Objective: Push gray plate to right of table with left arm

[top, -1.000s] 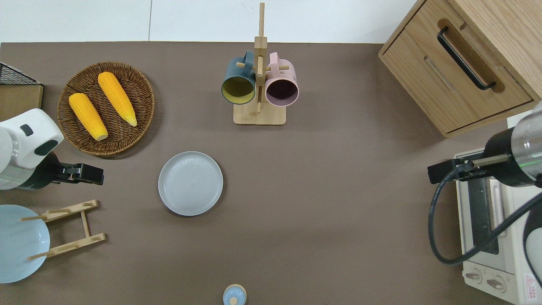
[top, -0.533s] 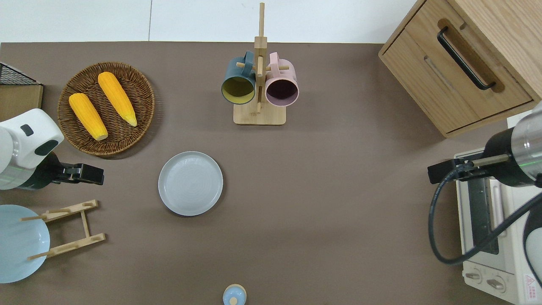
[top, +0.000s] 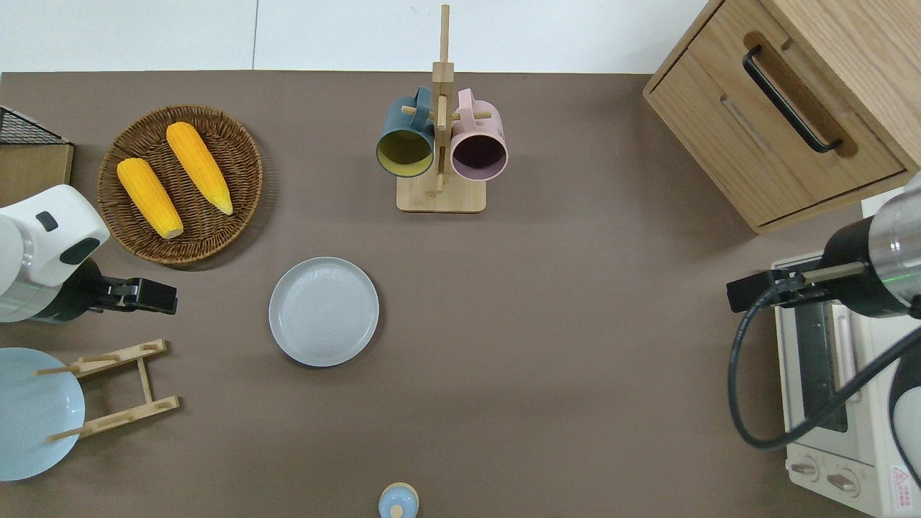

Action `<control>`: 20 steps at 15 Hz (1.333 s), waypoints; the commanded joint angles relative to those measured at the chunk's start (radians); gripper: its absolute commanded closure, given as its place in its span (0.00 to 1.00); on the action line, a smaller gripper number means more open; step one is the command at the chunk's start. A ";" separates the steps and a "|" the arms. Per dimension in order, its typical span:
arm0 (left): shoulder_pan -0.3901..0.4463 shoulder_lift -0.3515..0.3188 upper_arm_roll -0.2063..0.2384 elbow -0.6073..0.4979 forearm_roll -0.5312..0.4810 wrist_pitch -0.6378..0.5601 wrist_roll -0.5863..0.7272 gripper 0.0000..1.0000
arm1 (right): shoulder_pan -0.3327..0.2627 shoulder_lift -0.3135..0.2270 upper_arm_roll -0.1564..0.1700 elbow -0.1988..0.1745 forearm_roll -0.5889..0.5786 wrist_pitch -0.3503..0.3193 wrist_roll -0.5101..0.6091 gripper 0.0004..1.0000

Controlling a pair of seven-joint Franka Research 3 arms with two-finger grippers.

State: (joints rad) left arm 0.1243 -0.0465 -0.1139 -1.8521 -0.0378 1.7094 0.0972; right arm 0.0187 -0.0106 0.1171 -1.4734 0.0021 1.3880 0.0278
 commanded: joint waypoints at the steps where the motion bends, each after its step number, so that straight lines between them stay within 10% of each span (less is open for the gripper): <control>1: -0.002 -0.013 -0.003 -0.018 -0.011 -0.005 -0.001 0.00 | -0.020 -0.006 0.013 0.004 0.010 -0.012 0.001 0.02; 20: -0.002 -0.021 -0.006 -0.041 0.002 0.024 0.059 0.00 | -0.020 -0.006 0.013 0.004 0.010 -0.012 0.001 0.02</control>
State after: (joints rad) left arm 0.1239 -0.0472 -0.1219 -1.8659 -0.0377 1.7107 0.1277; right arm 0.0187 -0.0106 0.1171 -1.4734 0.0021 1.3880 0.0278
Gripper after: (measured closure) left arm 0.004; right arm 0.013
